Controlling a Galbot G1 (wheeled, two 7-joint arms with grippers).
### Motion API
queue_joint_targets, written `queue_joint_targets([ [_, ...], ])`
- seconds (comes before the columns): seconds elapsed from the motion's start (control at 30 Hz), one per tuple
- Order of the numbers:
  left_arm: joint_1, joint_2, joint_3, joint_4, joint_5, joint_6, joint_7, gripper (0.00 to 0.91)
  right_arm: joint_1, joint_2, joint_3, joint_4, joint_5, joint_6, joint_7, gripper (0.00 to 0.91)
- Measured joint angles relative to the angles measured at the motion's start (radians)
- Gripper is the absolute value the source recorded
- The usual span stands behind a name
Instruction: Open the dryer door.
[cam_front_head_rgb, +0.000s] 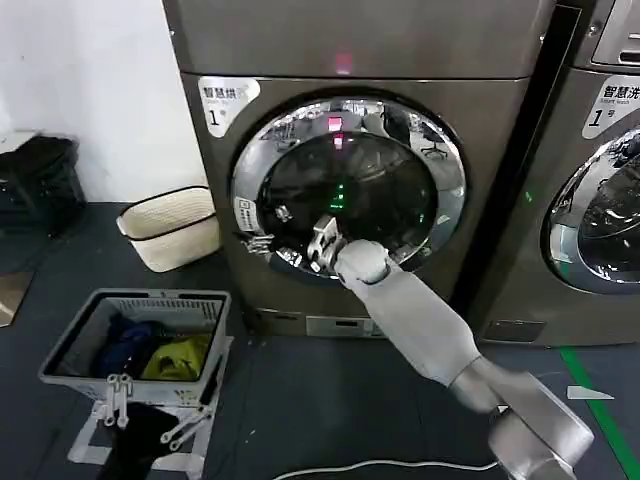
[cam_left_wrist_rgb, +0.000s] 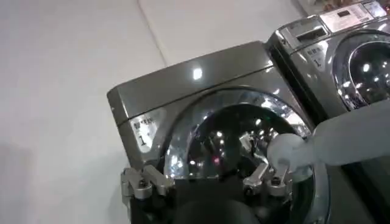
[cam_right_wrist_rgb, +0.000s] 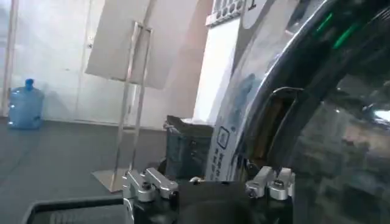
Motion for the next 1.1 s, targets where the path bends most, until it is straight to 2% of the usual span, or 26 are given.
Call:
queue_joint_targets([
  [0.3,0.002,-0.001,0.0,-0.001,0.003,0.0,0.0,0.907,0.01,-0.004,-0.023,-0.004,0.009,0.013,-0.053,0.907],
  [0.43,0.001,-0.001,-0.003,-0.001,0.002,0.001,0.0,0.907,0.01,-0.02,-0.038,0.019,0.04,0.008,-0.067,0.907],
  [0.67,-0.02,0.013,-0.023,0.019,-0.021,0.01,0.003,0.907,-0.007,-0.102,-0.078,0.135,0.129,-0.022,-0.085,0.907],
  [0.9,-0.066,0.058,-0.062,0.062,-0.063,0.061,0.034,0.907,-0.021,-0.207,-0.11,0.275,0.213,-0.047,-0.104,0.907],
  [1.1,-0.11,0.113,-0.107,0.112,-0.112,0.079,0.041,0.907,-0.049,-0.279,-0.108,0.389,0.258,-0.06,-0.113,0.907],
])
